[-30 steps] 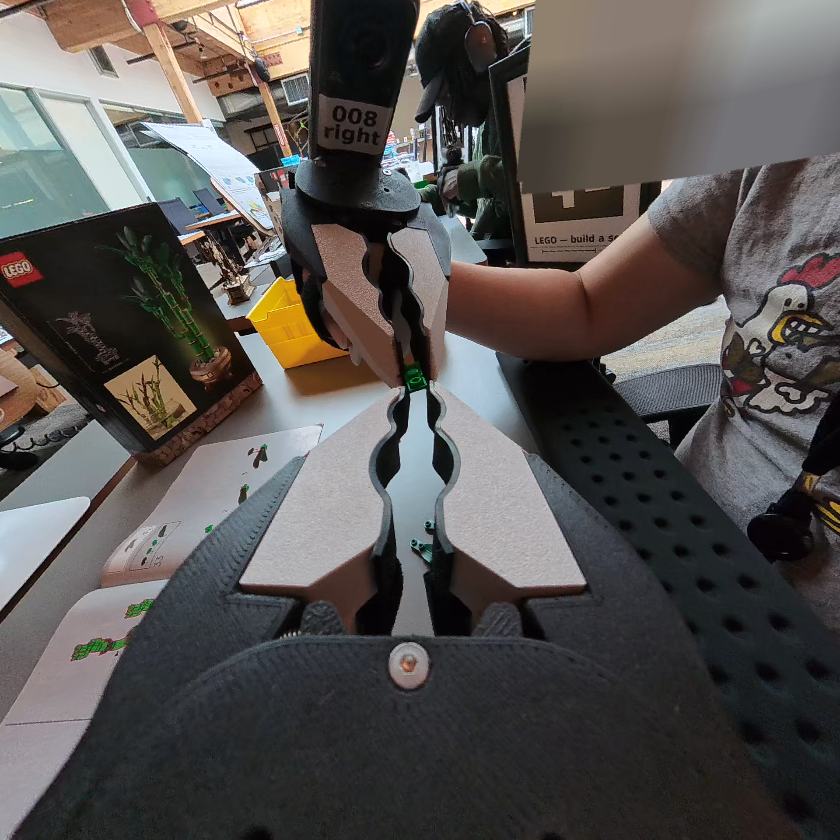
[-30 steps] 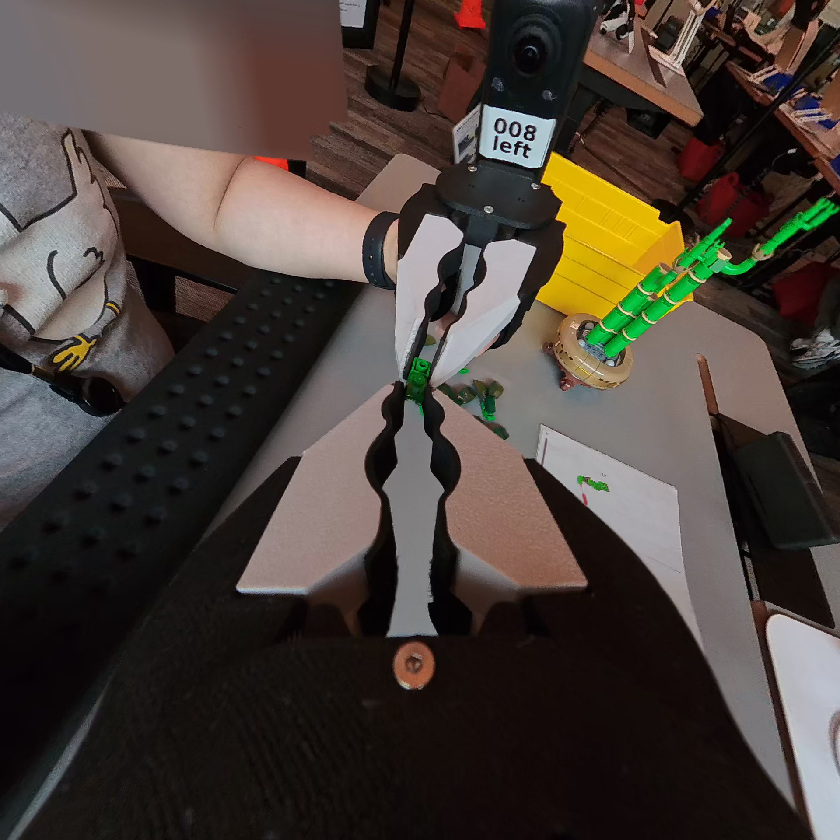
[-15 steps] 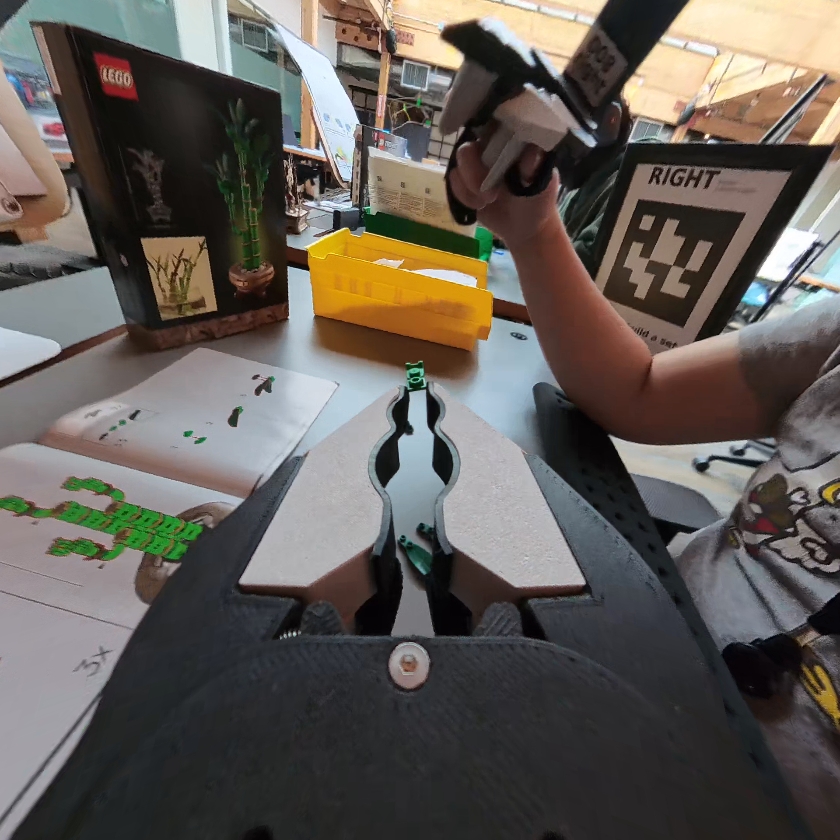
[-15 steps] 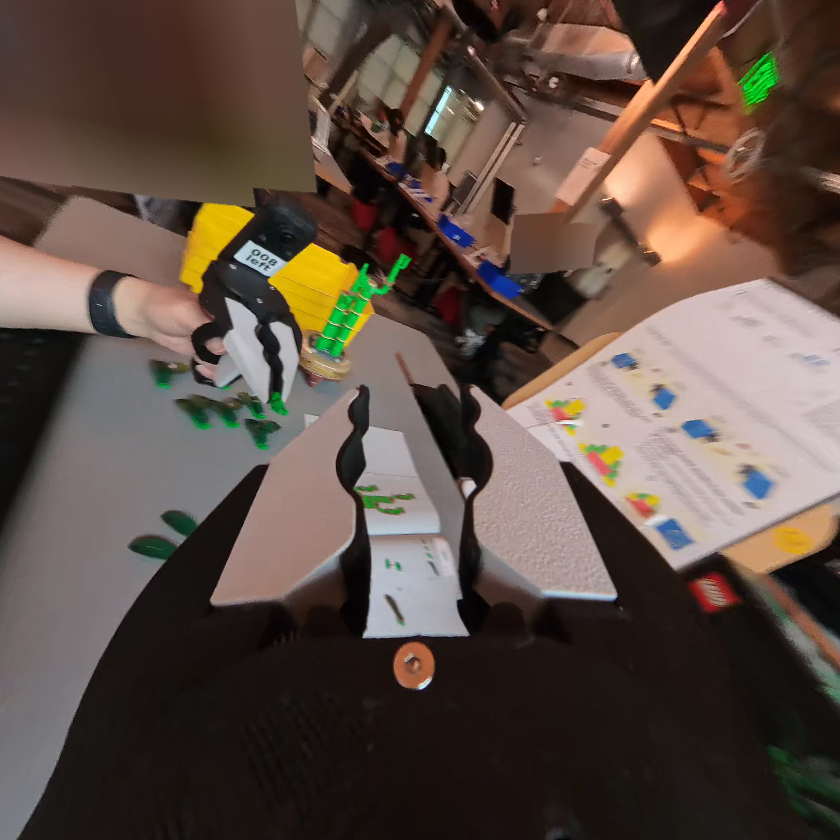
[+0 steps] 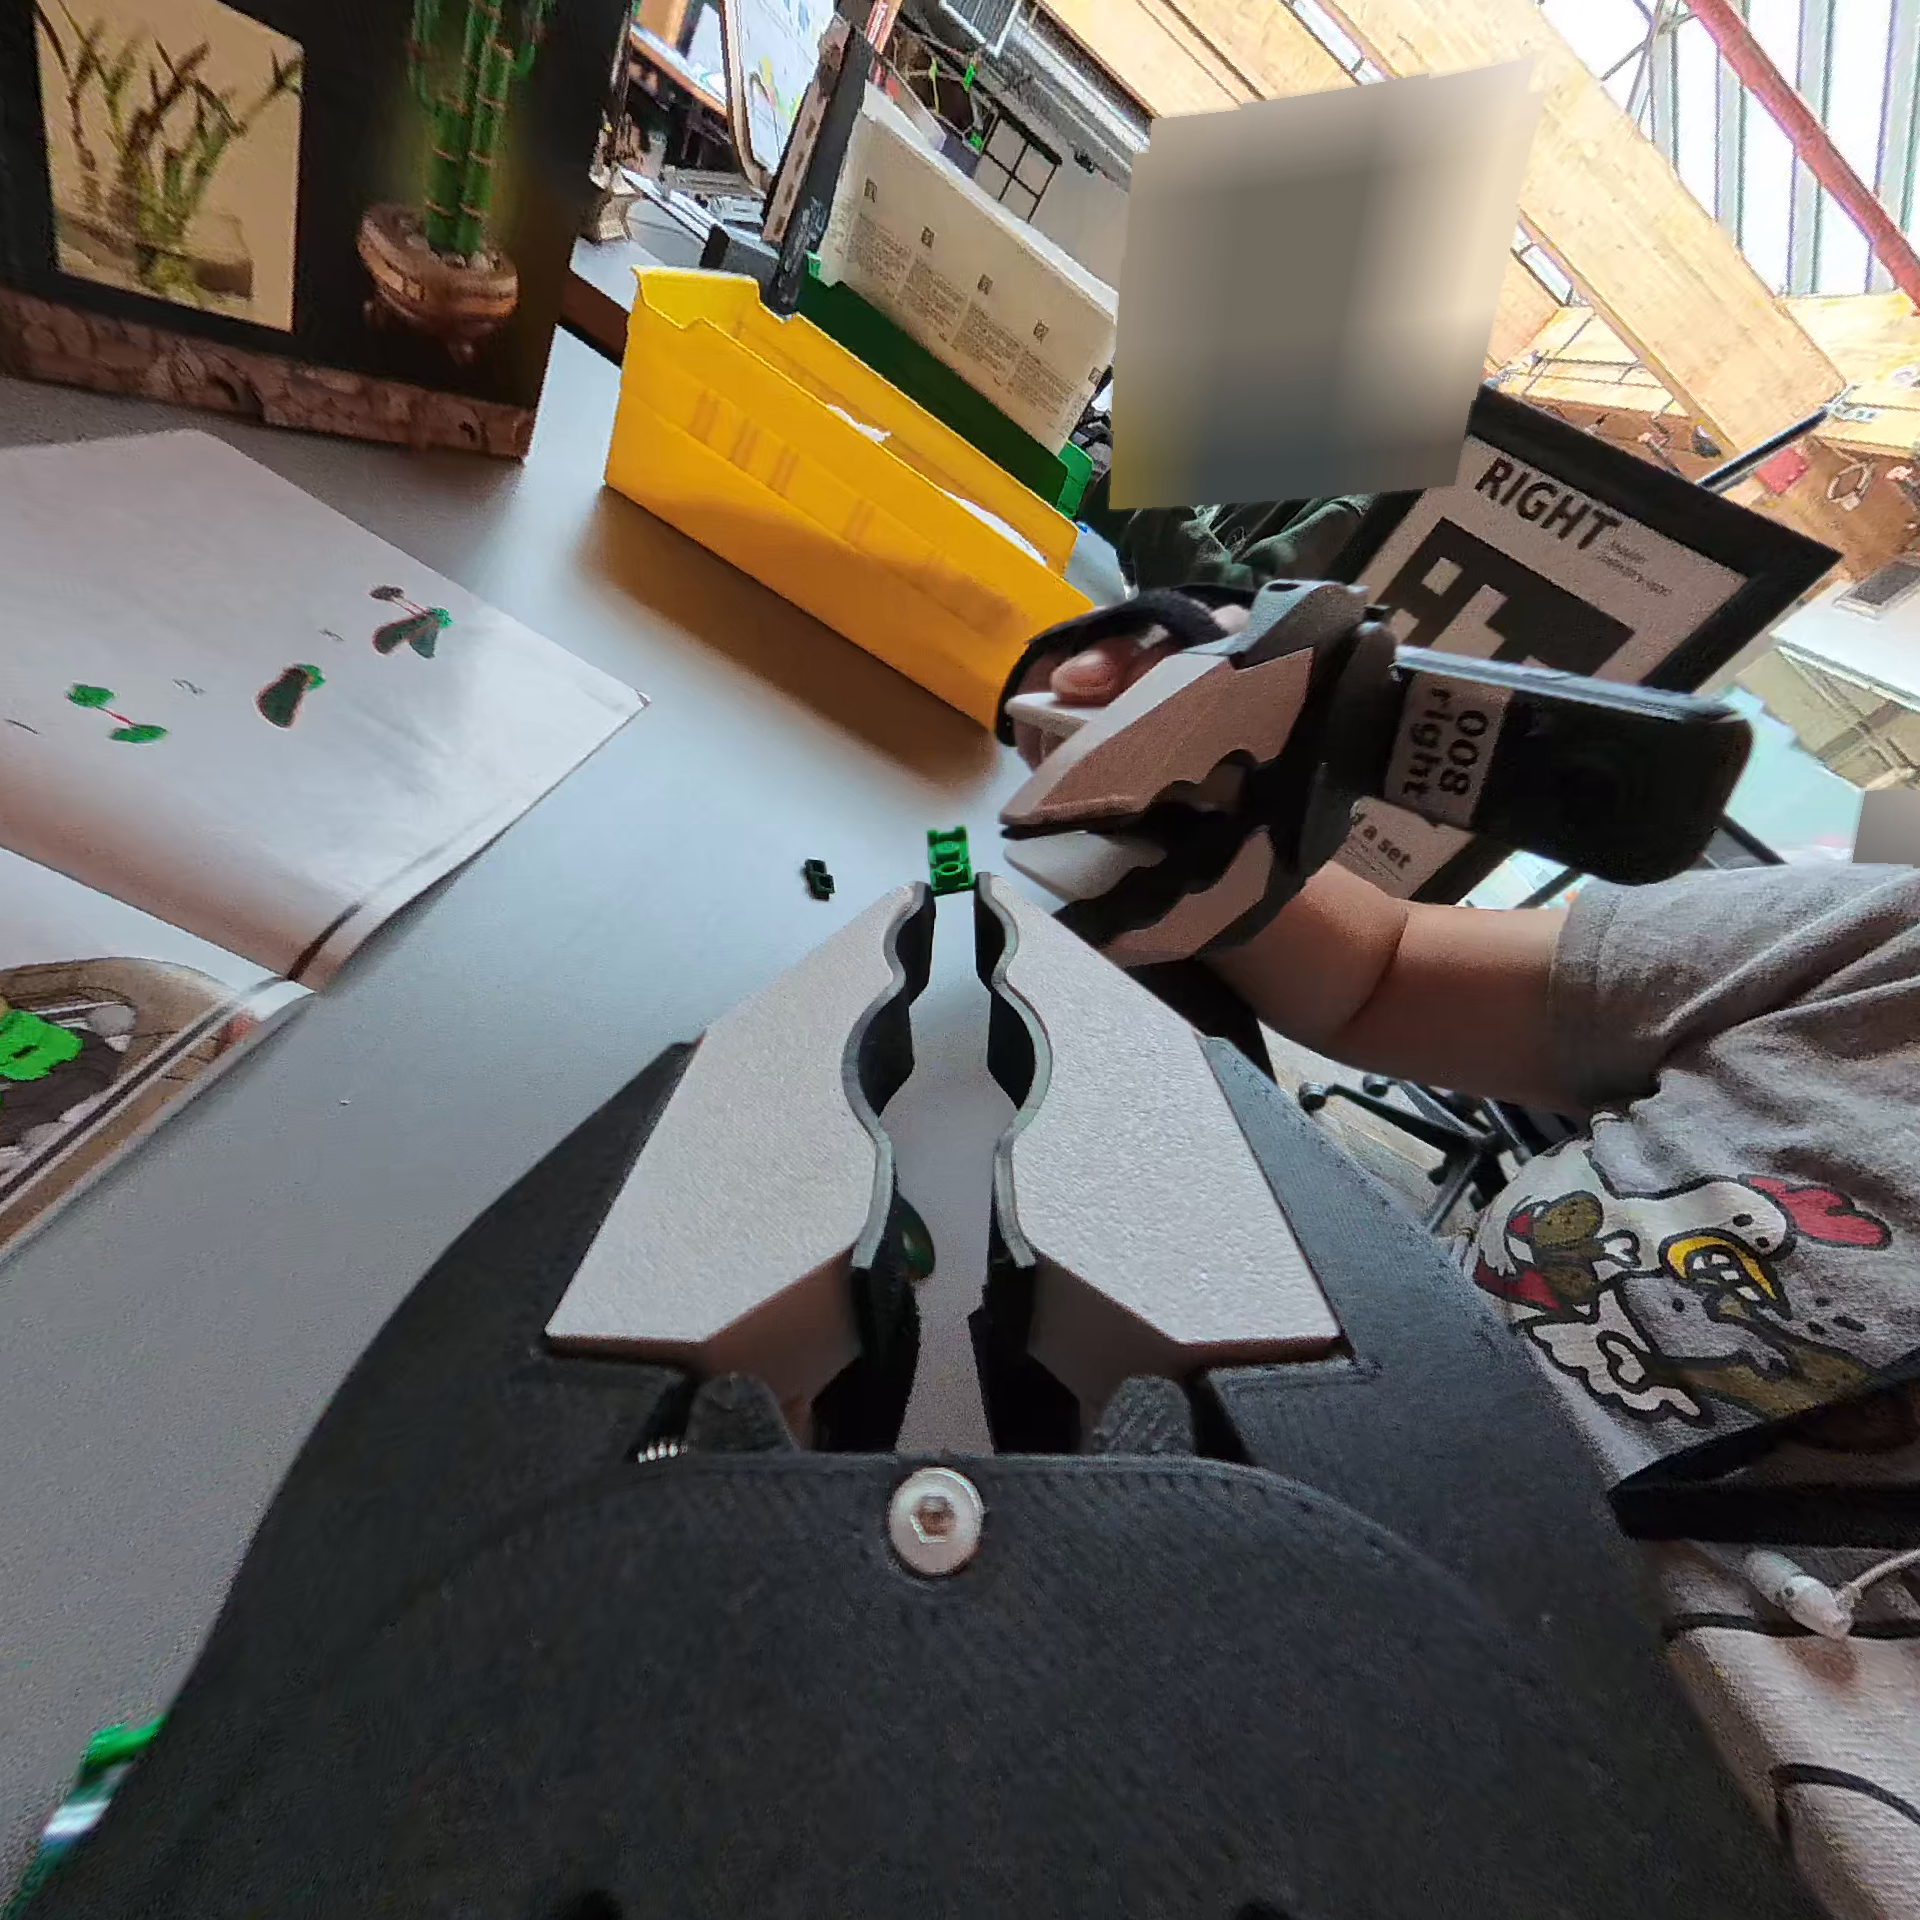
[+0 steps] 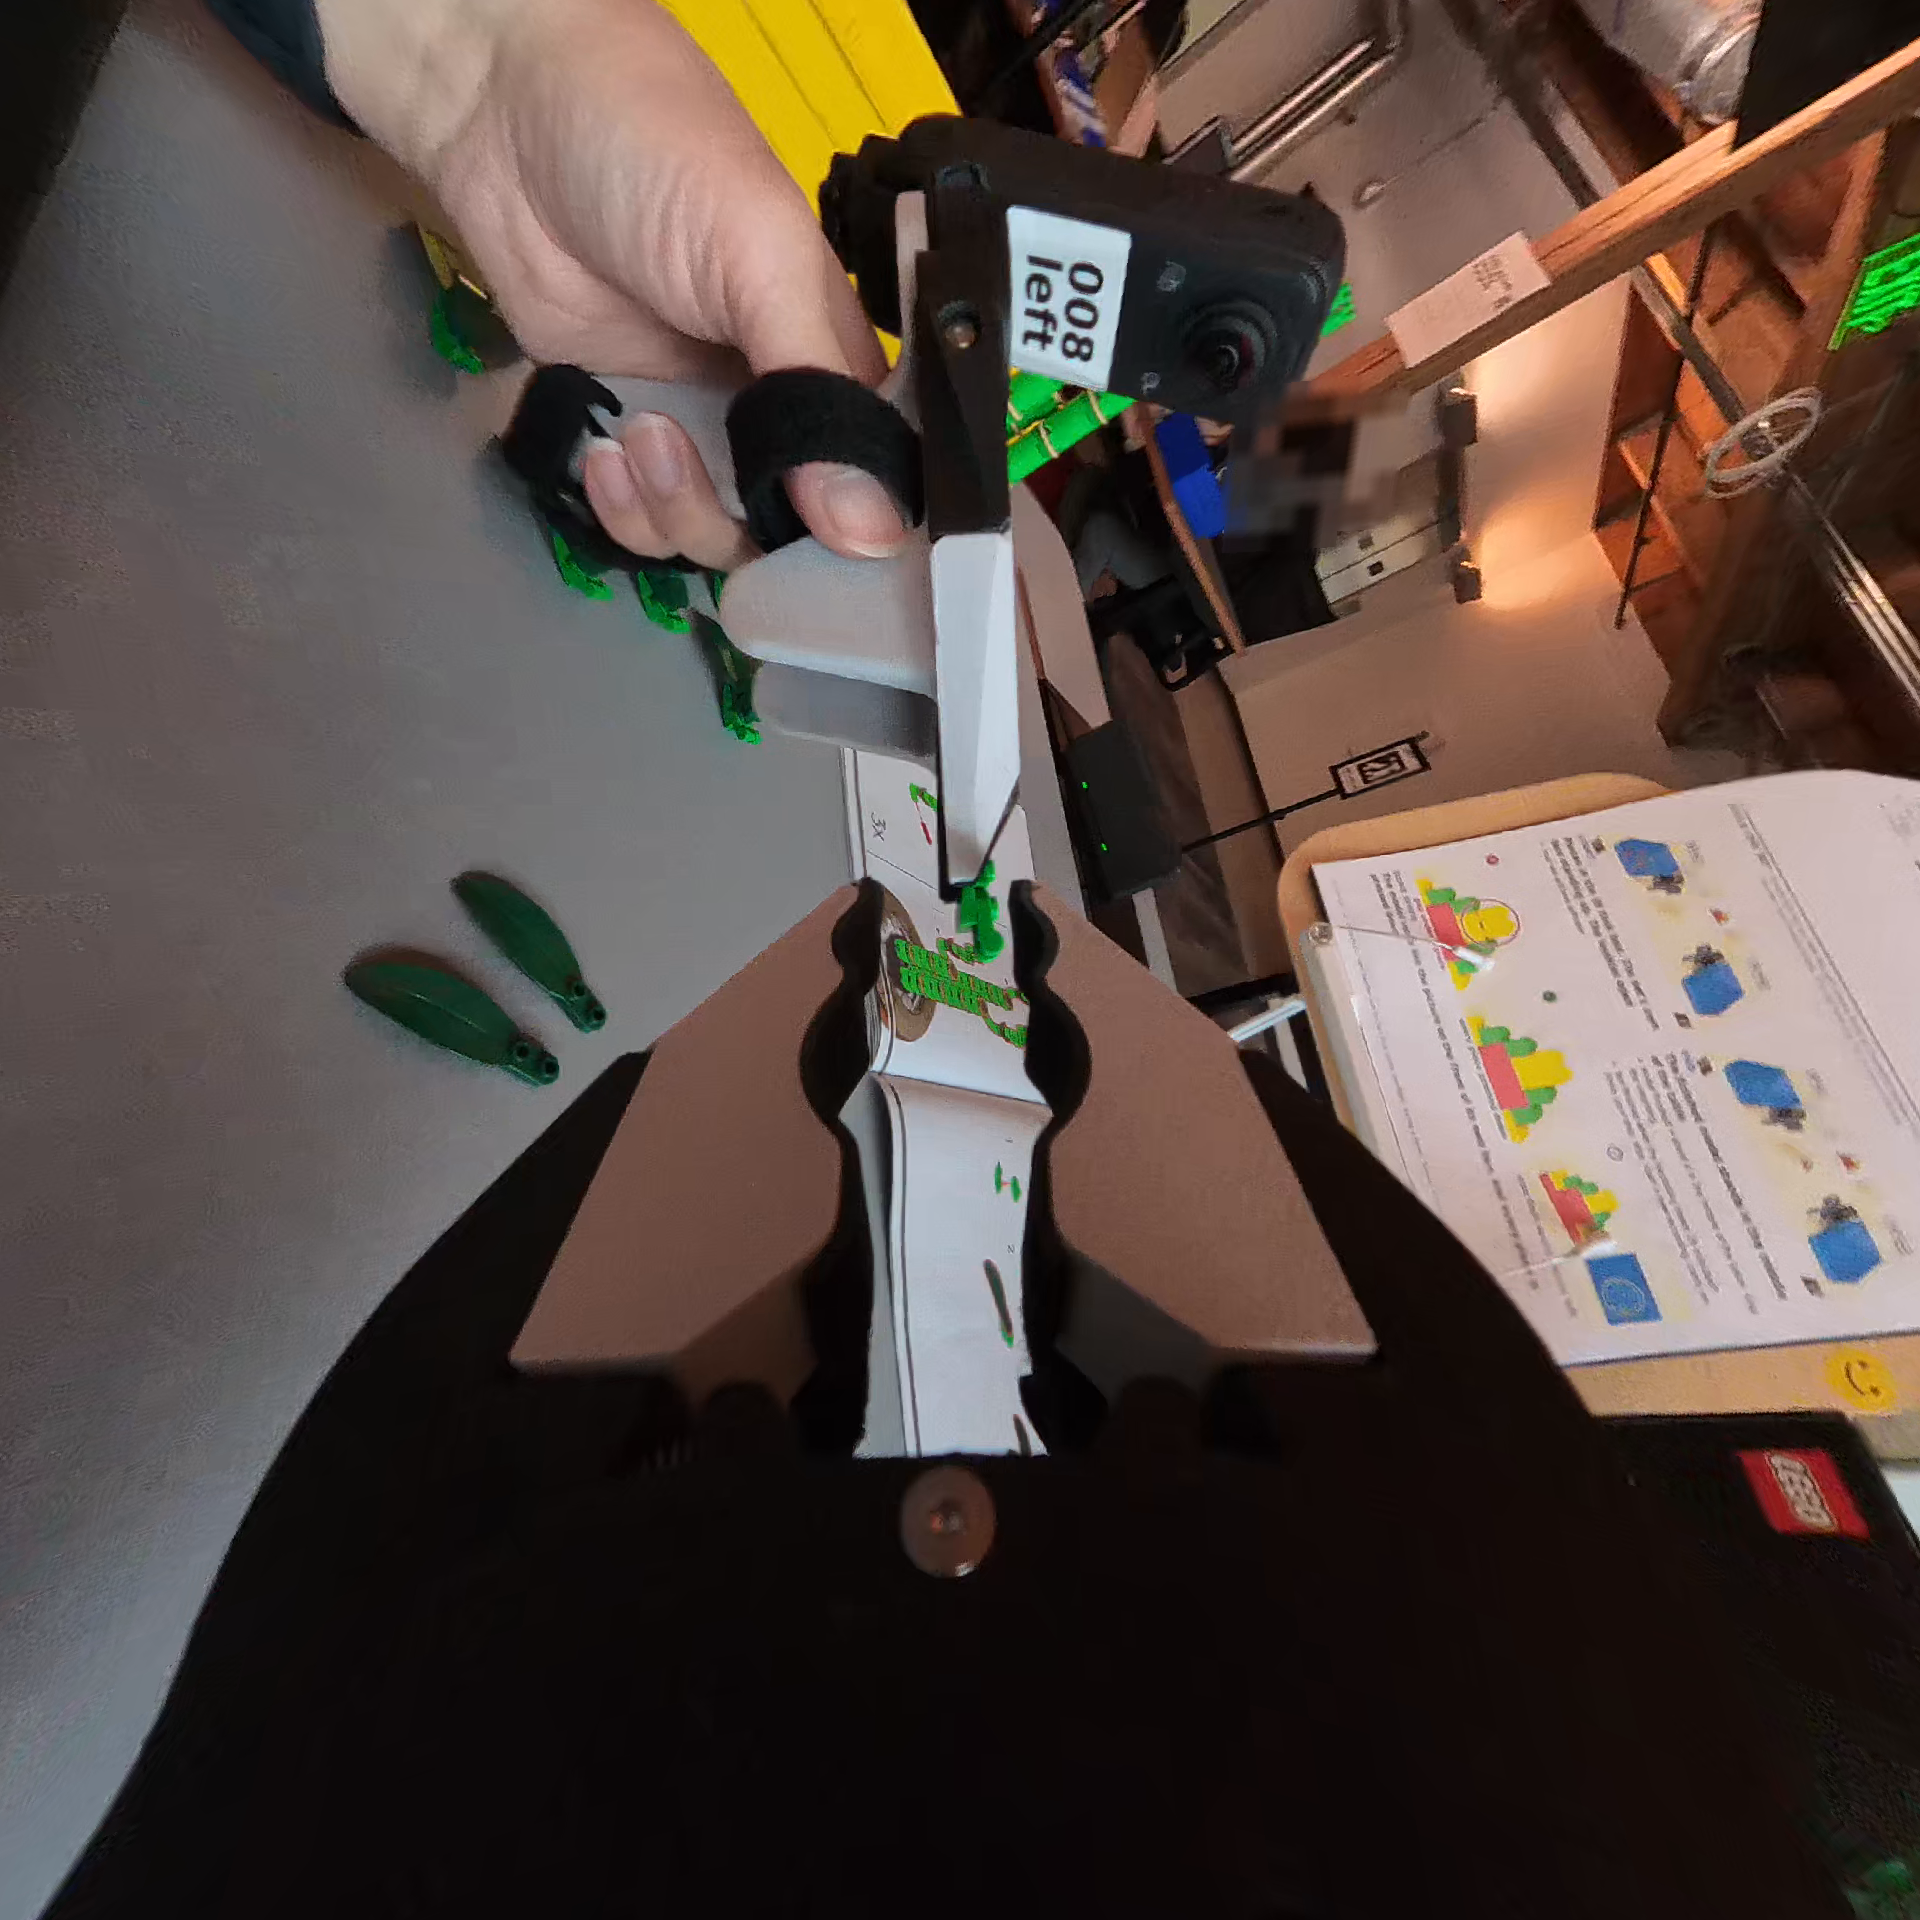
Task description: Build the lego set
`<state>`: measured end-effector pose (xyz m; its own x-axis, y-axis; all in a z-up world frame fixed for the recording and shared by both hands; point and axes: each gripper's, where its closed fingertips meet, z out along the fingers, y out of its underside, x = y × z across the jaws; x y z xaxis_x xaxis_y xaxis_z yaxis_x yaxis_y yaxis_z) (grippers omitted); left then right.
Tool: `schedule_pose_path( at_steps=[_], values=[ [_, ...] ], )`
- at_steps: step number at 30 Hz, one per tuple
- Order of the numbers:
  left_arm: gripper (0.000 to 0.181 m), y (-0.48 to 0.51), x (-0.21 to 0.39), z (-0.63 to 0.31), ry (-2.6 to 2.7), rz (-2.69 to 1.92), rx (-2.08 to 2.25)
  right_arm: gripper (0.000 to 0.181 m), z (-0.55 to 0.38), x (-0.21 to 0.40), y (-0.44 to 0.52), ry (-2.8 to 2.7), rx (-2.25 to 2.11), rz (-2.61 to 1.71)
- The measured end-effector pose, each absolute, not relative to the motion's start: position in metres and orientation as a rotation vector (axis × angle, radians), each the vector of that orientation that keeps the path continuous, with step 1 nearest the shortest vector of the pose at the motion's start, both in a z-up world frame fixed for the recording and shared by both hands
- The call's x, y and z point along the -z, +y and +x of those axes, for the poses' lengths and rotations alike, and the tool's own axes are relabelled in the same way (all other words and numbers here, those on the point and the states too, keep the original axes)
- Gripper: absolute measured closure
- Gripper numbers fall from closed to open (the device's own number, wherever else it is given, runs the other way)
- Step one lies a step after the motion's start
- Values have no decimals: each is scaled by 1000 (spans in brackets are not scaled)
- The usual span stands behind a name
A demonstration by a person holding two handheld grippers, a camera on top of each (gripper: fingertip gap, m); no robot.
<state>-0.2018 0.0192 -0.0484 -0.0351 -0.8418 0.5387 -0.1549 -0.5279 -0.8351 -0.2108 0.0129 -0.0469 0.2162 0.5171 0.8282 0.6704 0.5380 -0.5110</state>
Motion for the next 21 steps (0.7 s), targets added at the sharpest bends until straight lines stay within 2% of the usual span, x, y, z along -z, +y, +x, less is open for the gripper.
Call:
schedule_pose_path(
  at_steps=[8,10,18,21],
  values=[
    [176,9,58,-185,1055,-1703,1629,159,-202,56,19,-1401,67,-1147],
    [176,9,58,-184,1058,-1698,1622,172,-204,58,16,-1411,55,-1138],
    [176,13,62,-186,1027,-1726,1650,167,-204,61,22,-1397,101,-1155],
    [176,12,61,-185,1028,-1721,1651,171,-204,61,20,-1409,116,-1144]
  ],
)
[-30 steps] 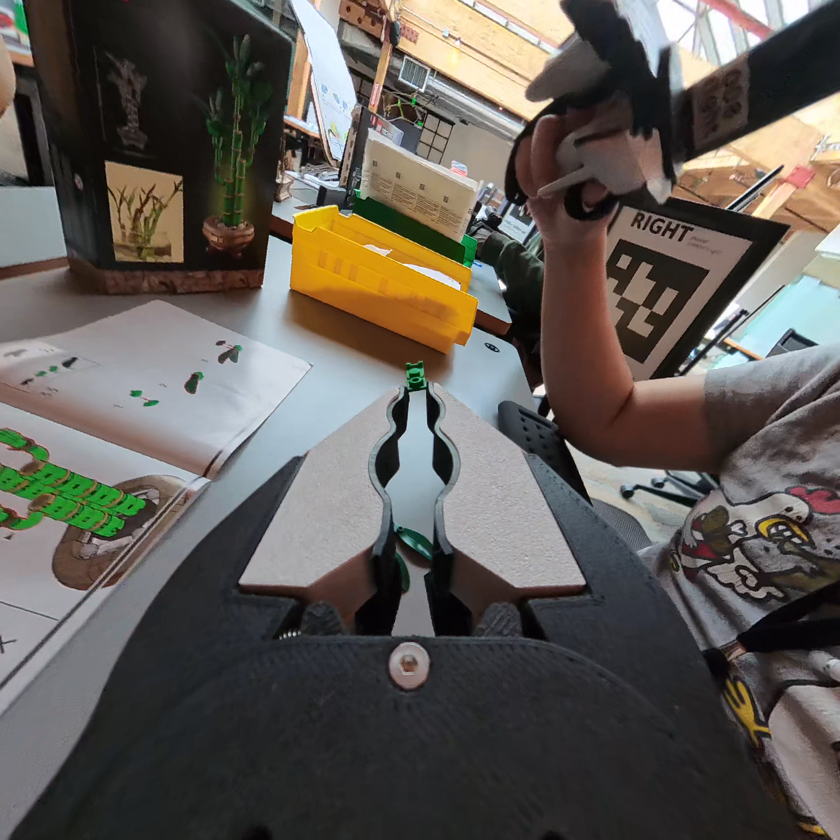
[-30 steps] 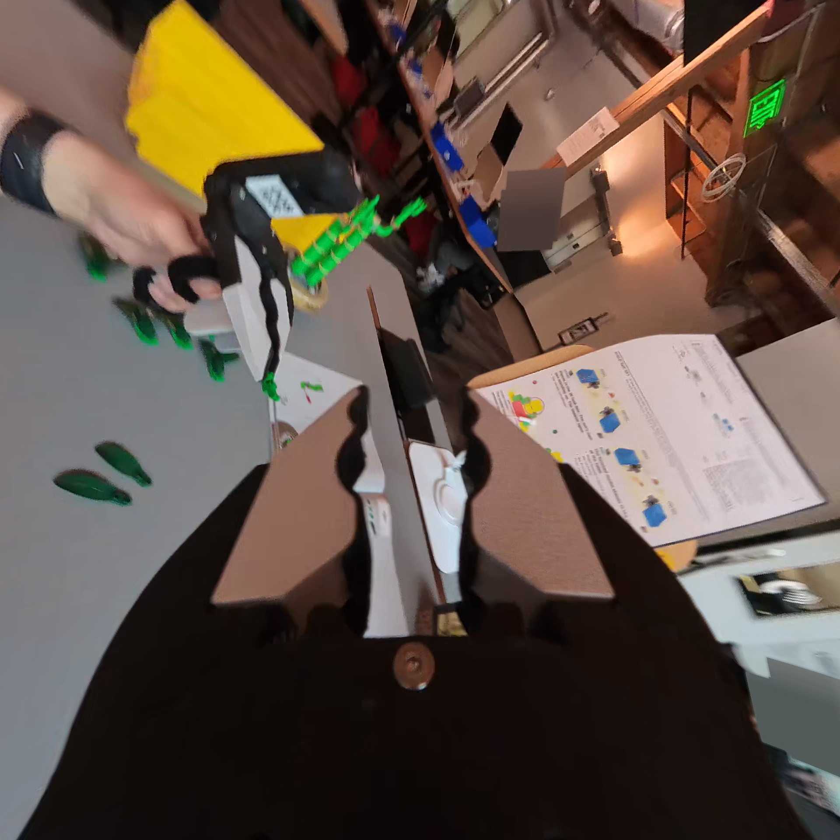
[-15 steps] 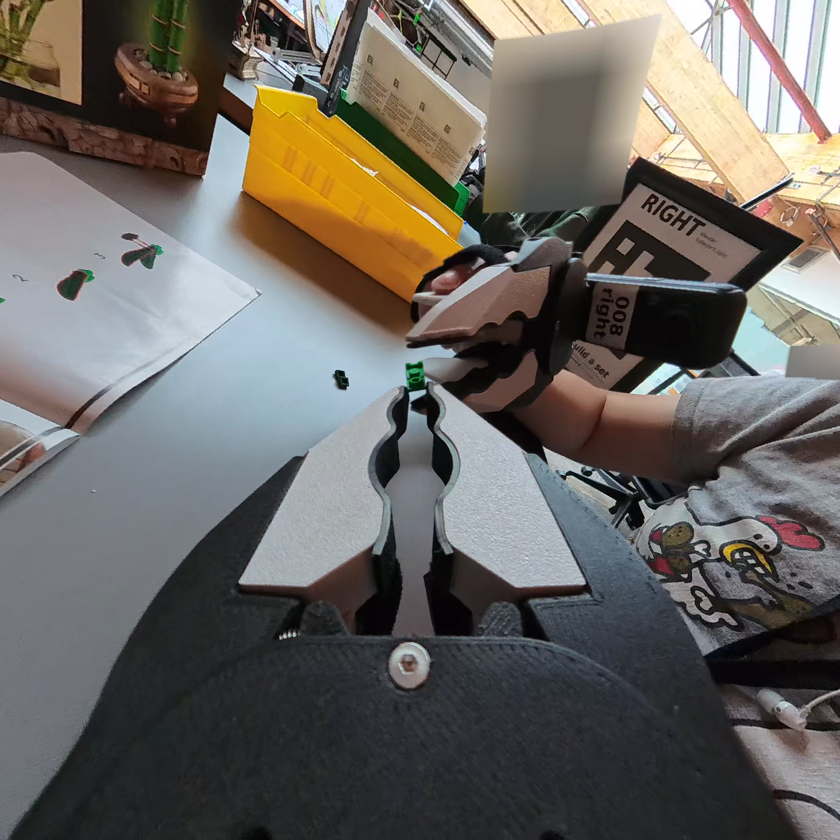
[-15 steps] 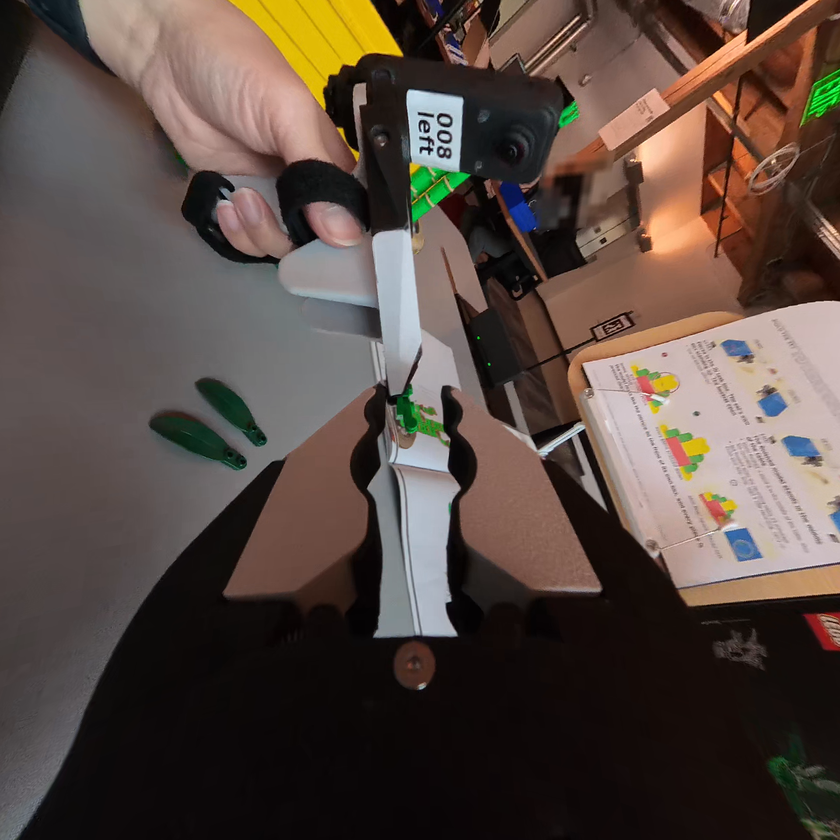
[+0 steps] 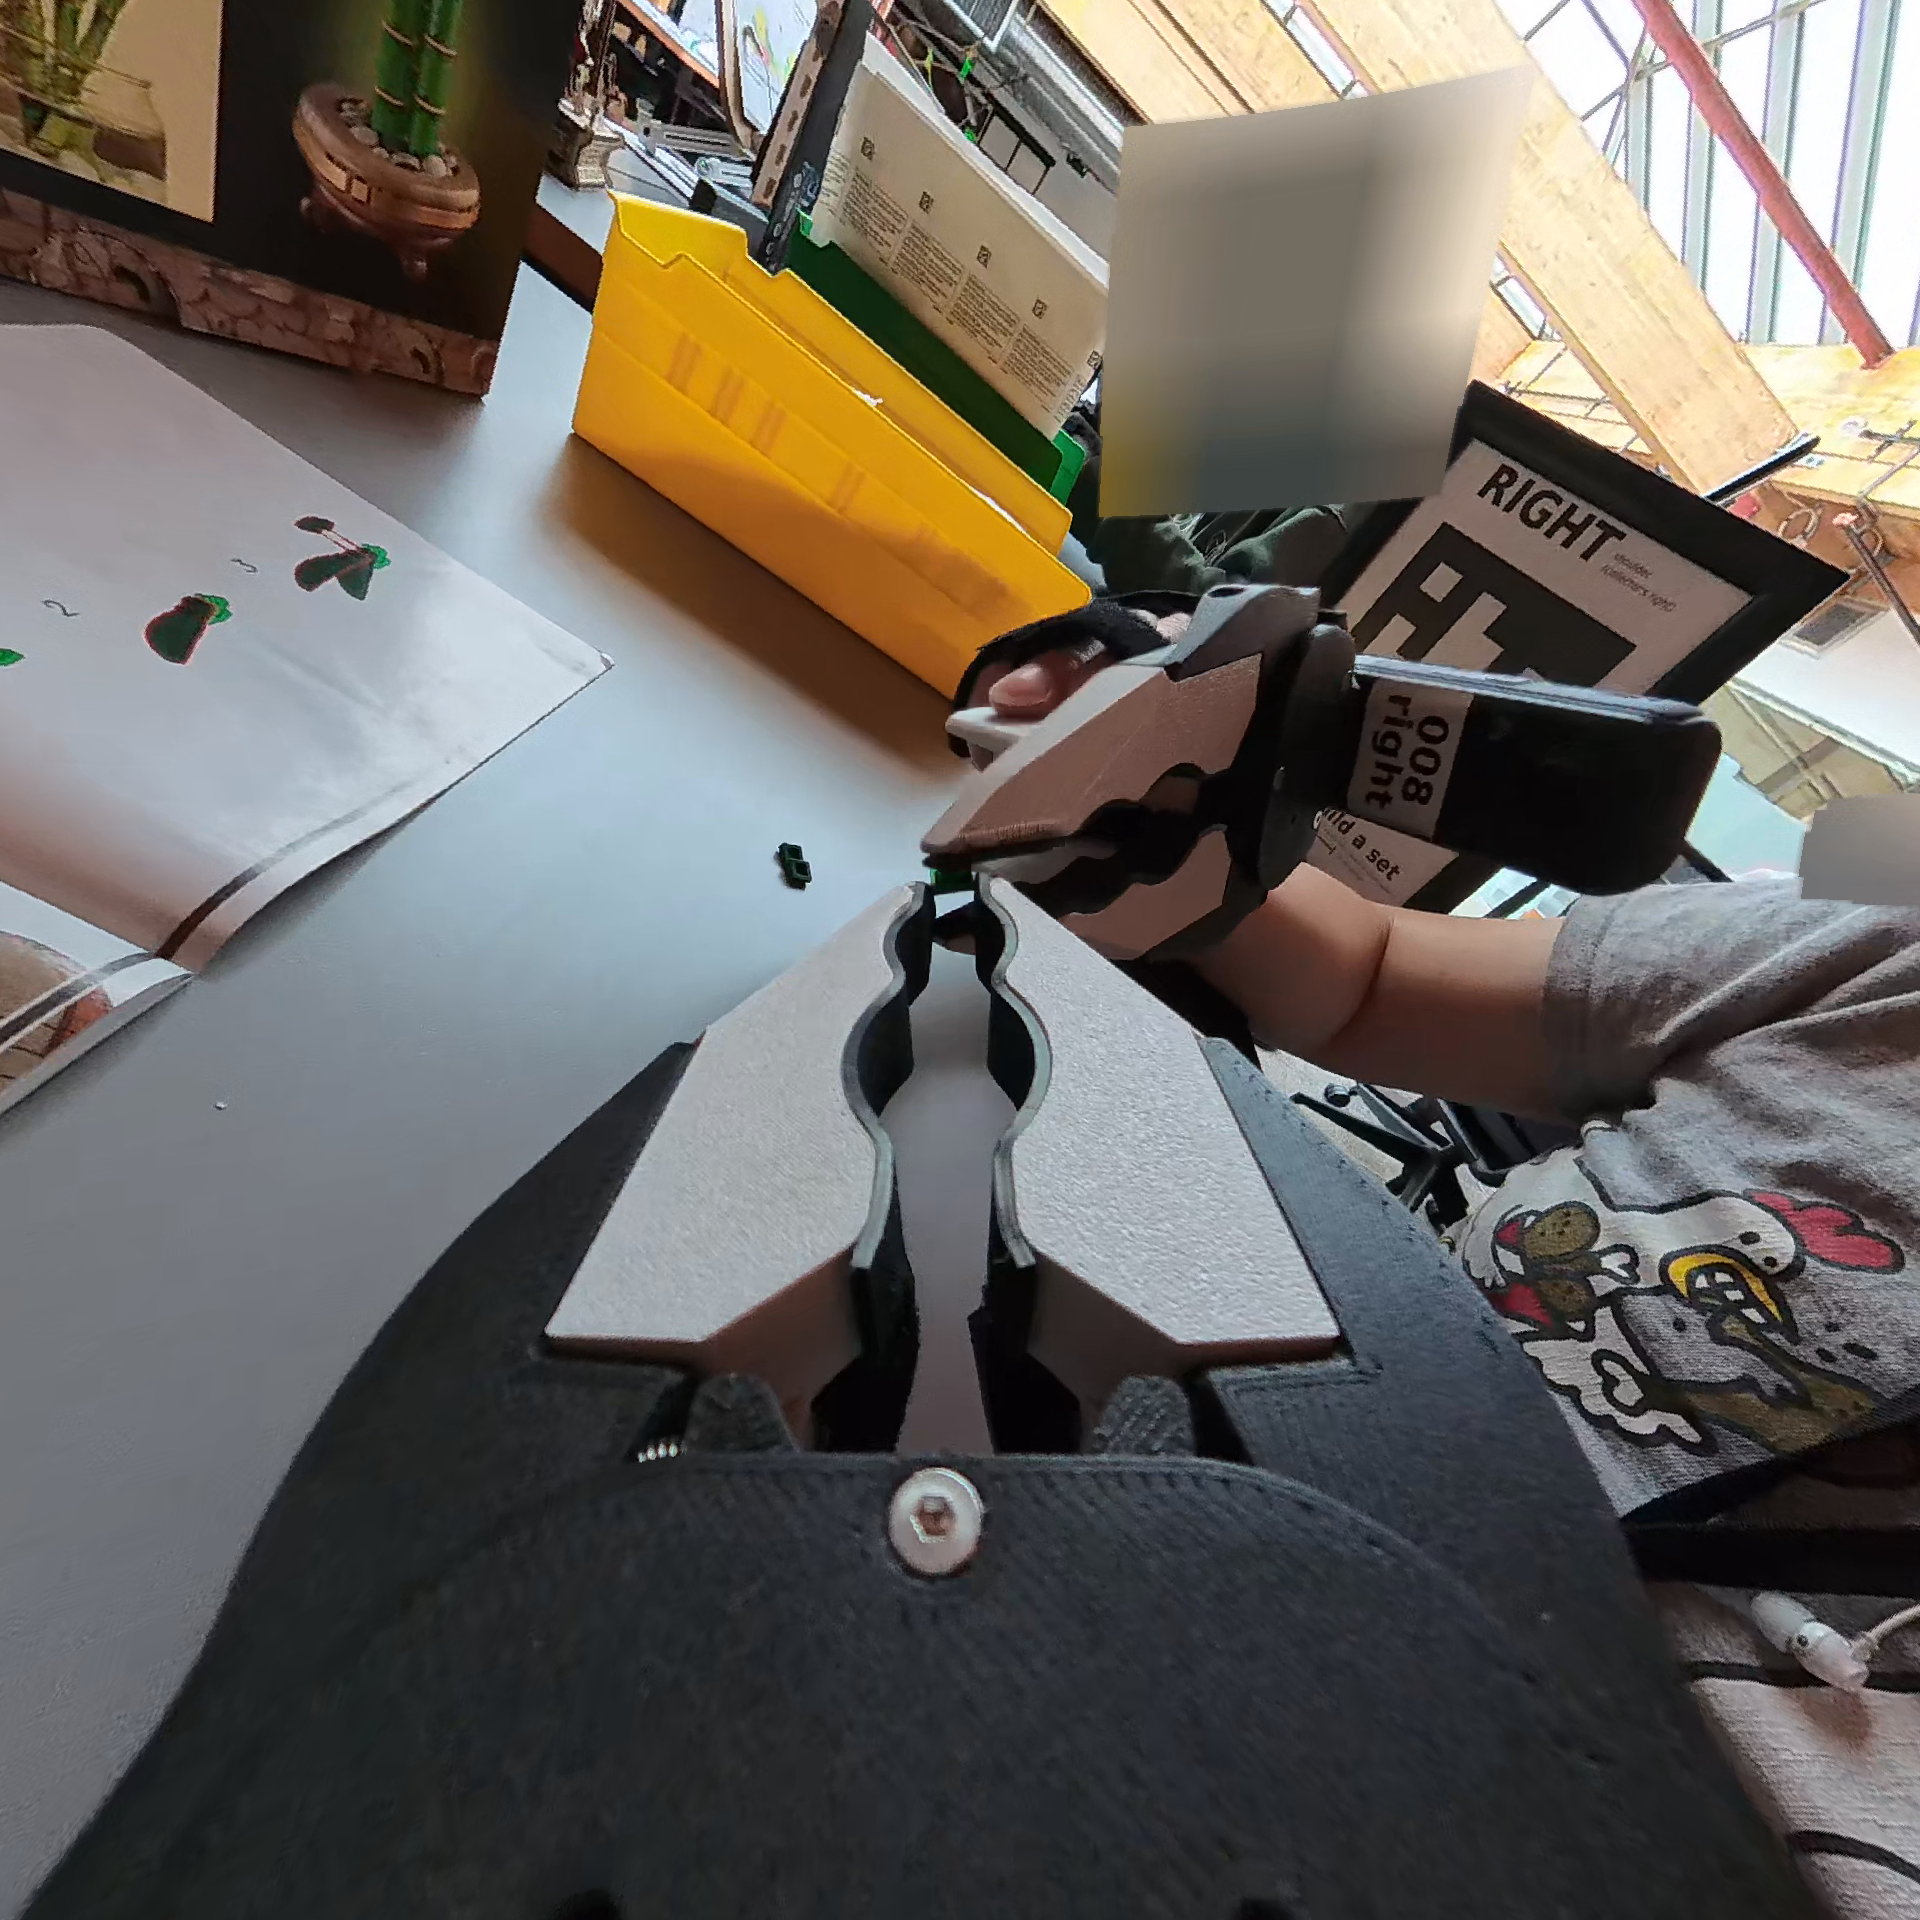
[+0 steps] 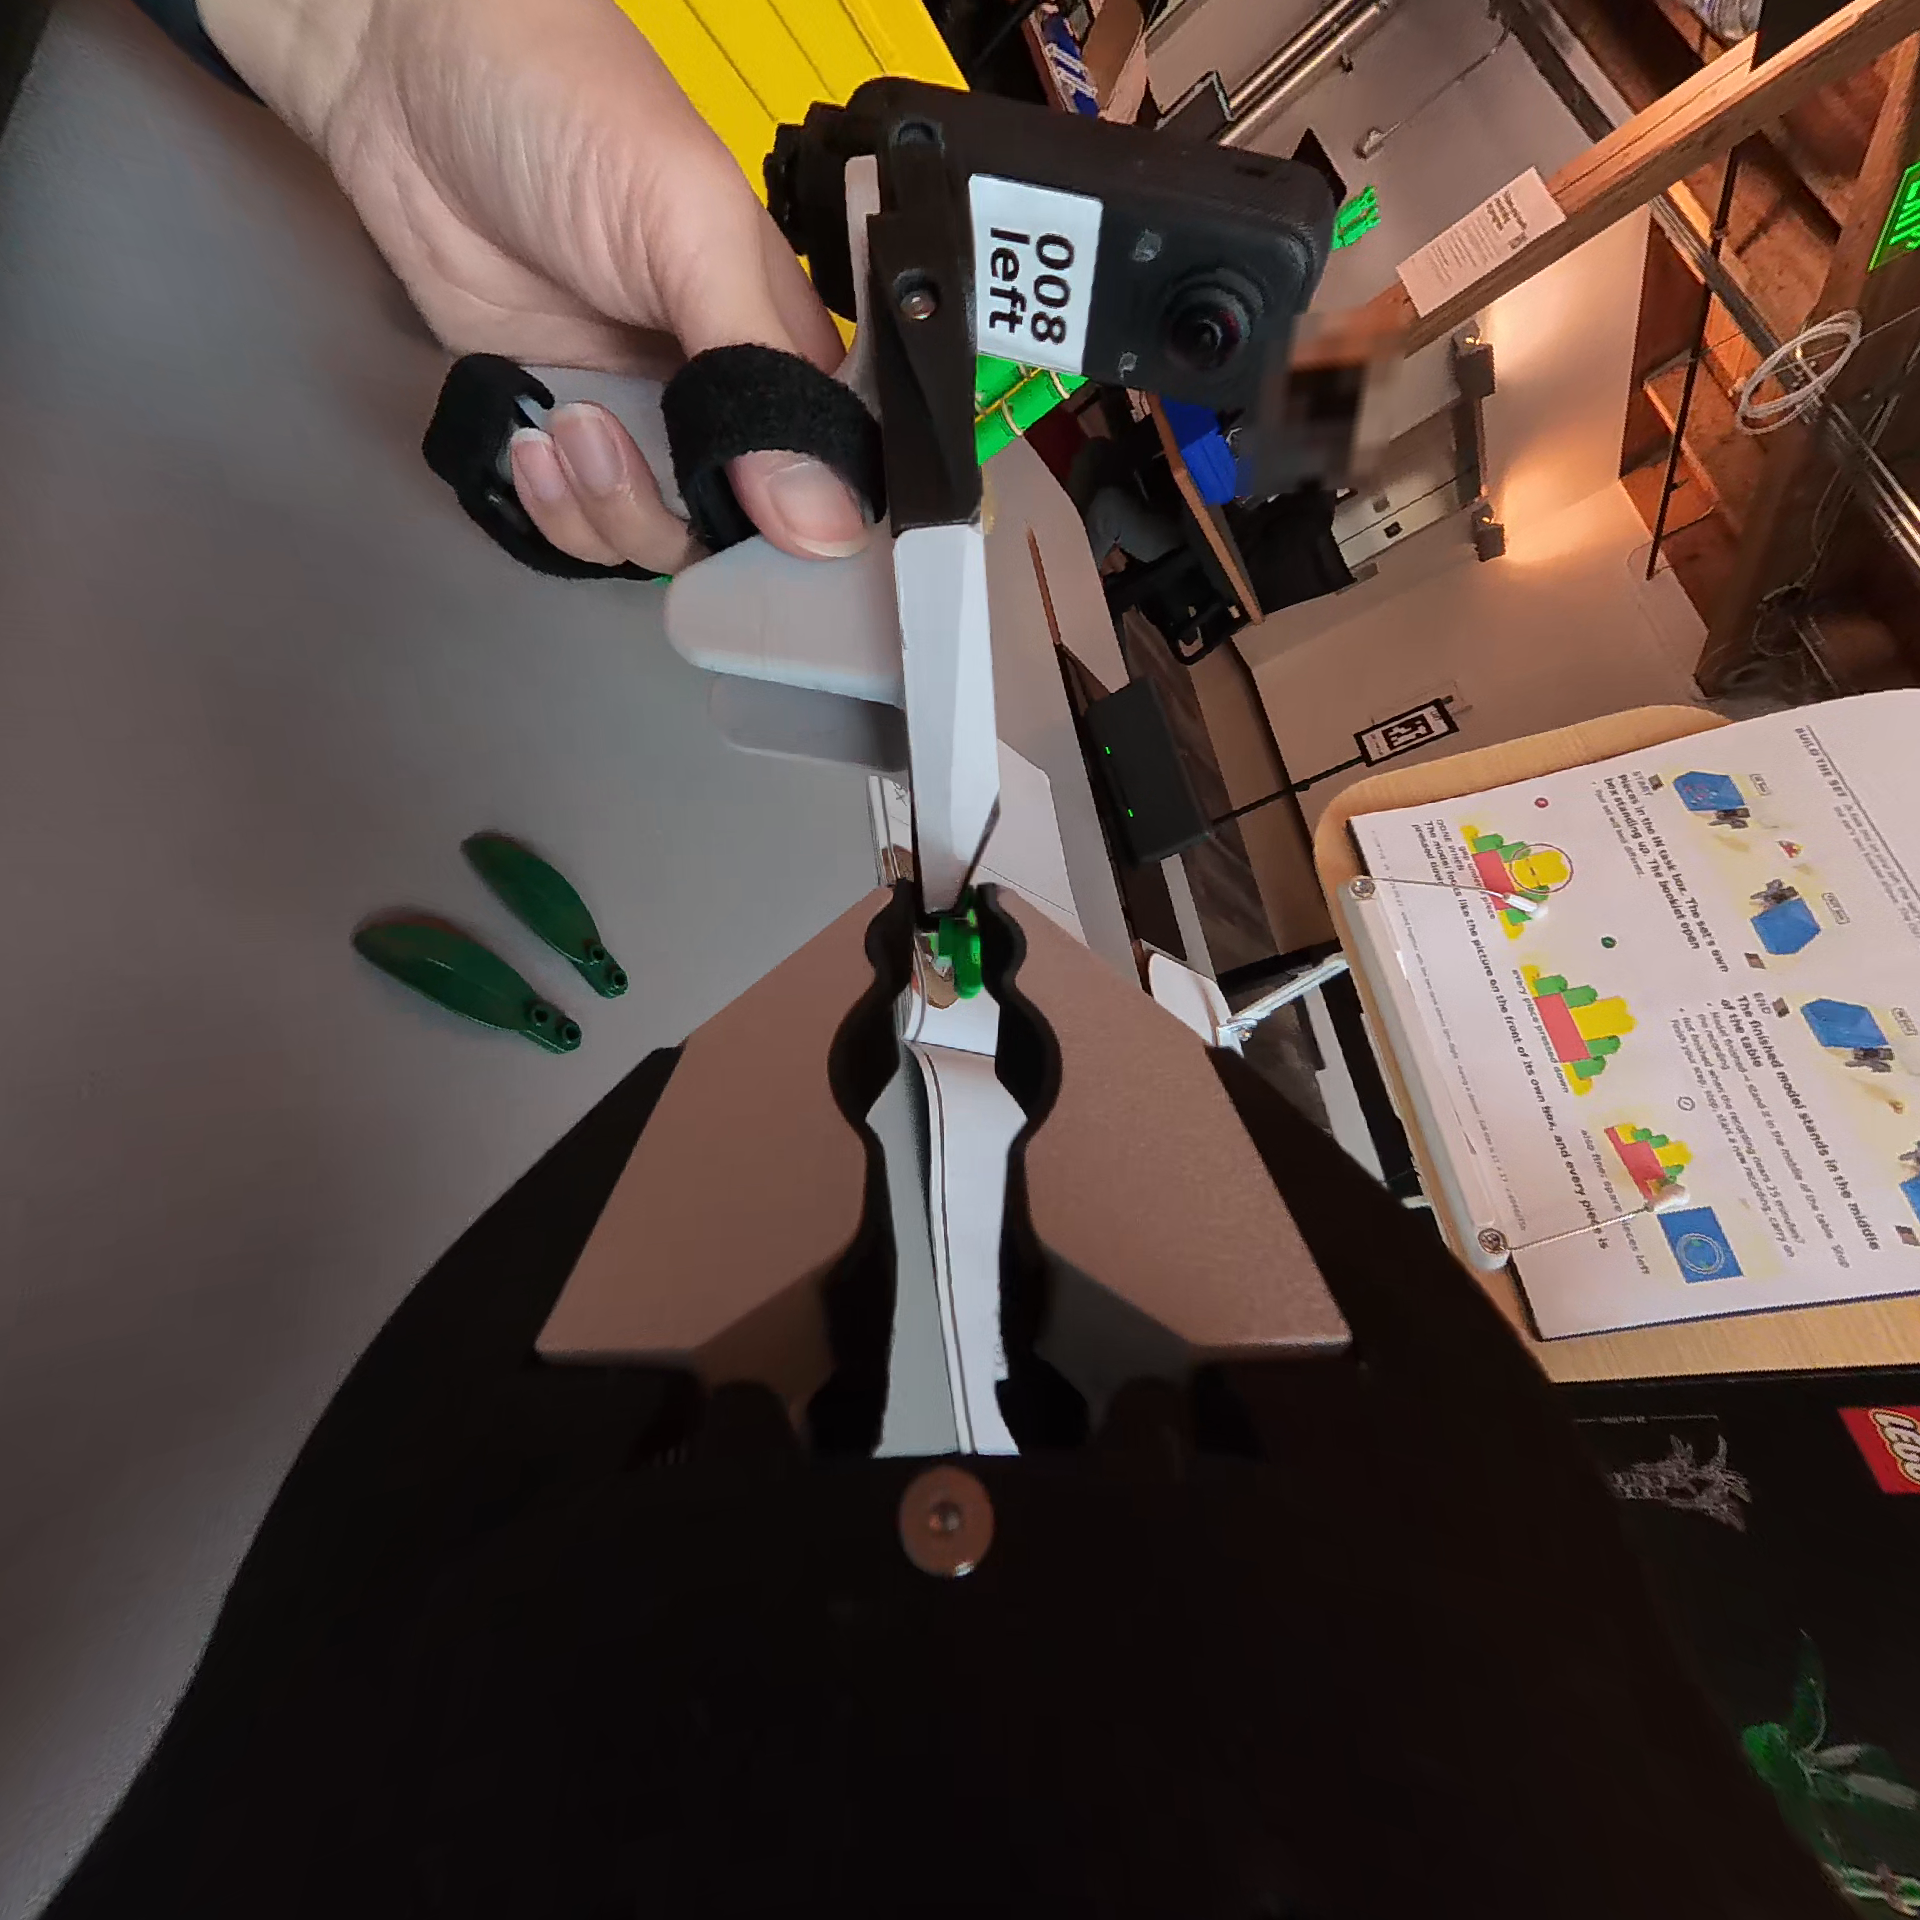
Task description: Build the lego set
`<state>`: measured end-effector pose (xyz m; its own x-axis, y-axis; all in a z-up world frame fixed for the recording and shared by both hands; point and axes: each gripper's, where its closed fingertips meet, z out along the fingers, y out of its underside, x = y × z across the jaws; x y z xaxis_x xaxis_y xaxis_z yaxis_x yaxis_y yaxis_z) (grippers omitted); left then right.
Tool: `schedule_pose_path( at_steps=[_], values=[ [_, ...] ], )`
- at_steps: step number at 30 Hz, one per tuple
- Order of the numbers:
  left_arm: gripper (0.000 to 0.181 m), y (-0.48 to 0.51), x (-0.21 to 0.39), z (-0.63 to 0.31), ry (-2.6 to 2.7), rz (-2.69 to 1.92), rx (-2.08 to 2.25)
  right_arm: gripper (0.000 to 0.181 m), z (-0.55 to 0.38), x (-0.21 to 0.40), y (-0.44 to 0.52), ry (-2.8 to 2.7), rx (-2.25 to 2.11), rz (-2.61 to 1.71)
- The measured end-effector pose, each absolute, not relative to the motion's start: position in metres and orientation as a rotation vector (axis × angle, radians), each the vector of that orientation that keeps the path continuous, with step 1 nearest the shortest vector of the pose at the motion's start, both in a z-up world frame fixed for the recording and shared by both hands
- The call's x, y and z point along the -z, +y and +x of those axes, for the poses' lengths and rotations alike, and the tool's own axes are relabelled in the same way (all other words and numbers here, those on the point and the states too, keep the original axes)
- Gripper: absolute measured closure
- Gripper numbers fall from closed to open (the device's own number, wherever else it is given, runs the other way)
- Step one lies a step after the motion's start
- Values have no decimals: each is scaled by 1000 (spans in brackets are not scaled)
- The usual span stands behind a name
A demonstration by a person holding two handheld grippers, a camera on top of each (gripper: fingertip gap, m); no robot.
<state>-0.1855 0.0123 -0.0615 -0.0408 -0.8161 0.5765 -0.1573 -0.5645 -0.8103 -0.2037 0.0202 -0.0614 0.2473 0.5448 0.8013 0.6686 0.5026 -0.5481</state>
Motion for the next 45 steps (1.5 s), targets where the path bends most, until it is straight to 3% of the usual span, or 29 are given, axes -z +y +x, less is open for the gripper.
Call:
schedule_pose_path(
  at_steps=[6,18,30,33,34,36,41,45],
  values=[
    [176,14,59,-186,996,-1711,1691,165,-203,57,24,-1385,163,-1143],
    [176,17,67,-186,1092,-1694,1482,173,-197,70,28,-1425,145,-1228],
    [176,14,64,-188,1086,-1685,1564,175,-197,67,24,-1445,177,-1215],
    [176,15,58,-190,1029,-1679,1652,170,-199,62,26,-1368,45,-1258],
    [176,16,55,-190,1000,-1669,1693,157,-199,57,27,-1323,-17,-1274],
    [176,17,49,-192,950,-1654,1765,149,-199,50,26,-1252,-187,-1320],
    [176,21,41,-196,902,-1613,1809,162,-192,36,23,-1081,-633,-1415],
    [176,16,33,-196,939,-1532,1783,159,-196,34,18,-902,-1180,-1543]
  ],
)
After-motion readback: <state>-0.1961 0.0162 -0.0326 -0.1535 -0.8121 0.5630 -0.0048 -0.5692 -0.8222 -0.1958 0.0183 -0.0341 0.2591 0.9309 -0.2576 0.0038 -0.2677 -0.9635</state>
